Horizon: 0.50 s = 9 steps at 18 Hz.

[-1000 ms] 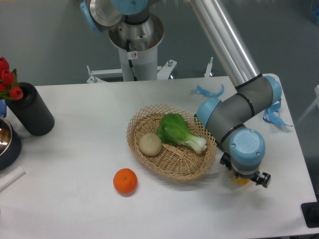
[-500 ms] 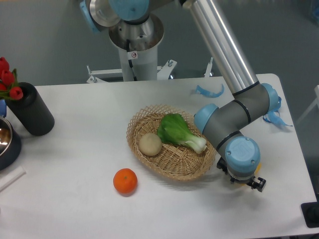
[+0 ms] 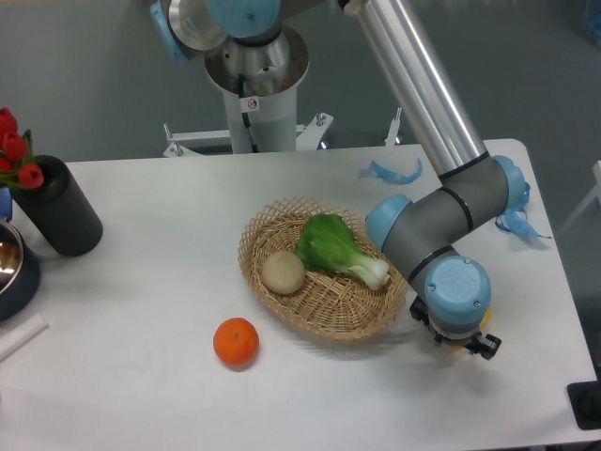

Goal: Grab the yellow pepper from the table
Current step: 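Hold the yellow pepper in the closed gripper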

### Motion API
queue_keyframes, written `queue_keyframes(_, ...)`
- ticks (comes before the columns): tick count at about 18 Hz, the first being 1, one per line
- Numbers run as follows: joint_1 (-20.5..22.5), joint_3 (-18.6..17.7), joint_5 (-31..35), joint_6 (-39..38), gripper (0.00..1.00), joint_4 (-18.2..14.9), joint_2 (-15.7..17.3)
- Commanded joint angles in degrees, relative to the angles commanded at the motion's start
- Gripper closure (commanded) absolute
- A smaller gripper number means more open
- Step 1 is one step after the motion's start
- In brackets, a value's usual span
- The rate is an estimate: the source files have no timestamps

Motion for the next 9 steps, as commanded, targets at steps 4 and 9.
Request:
queue_keyframes(4,0.3,0.1,0.0,-0.2,0.42,0.0,0.0)
queue_keyframes(9,1.1,0.1,-0.5,-0.3,0.57,-0.3,0.8)
